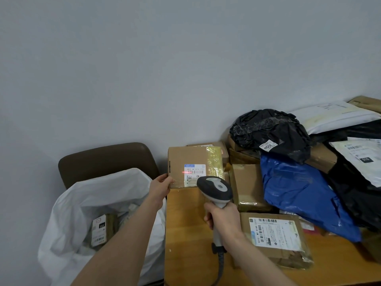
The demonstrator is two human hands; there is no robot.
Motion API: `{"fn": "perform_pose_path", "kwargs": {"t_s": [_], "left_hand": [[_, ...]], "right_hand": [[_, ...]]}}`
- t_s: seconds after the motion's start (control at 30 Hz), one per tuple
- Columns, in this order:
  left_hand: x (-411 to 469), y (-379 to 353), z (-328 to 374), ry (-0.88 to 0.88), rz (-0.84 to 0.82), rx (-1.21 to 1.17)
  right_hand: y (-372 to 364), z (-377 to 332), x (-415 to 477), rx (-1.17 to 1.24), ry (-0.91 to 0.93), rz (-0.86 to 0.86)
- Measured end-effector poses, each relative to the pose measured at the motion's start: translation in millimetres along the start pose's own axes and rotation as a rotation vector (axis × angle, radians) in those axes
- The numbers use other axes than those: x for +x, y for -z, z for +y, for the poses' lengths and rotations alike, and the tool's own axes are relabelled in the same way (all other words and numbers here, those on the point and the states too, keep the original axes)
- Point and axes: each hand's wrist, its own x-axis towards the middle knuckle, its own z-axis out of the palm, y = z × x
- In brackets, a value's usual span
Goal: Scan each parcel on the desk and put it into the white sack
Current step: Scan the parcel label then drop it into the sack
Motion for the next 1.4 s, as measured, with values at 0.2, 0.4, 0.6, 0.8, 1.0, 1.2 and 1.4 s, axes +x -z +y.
{"fn": "perform_pose_path", "kwargs": {"t_s": [0.2, 0.4, 0.6, 0.8, 1.0, 1.2, 1.4], "left_hand": [[-2.9, 3.3, 0.1, 0.011, 0.018, 0.002], [-3.9, 15.0, -4.6, 0.027, 0.046, 0.006], [-11.7, 51.0, -17.7, 0.07, 0.124, -0.018], [-18.2, 131.6, -42.2, 0.188, 0.266, -0.134], [7.8, 235.7, -81.6, 0.324, 0.455, -0.2], [50.7, 300.6, -121.5, 0.341, 0.592, -0.097], [113.0, 300.7, -170.5, 0.377, 0.419, 0.124]], "right_hand": [[-1.9, -1.8, -0.6, 0.004, 0.001, -0.009], [-8.5, 1.3, 1.6, -0.02, 0.023, -0.029], [-39.0, -1.3, 24.6, -0.059, 0.026, -0.089], [-115.9, -11.5, 53.6, -0.124, 0.022, -0.198], [-219.3, 9.8, 85.5, -0.226, -0.068, -0.223], [-289.1, 40.8, 123.4, -0.326, -0.124, -0.162], [-322.6, 70.7, 163.3, -0.333, -0.165, -0.061]]}}
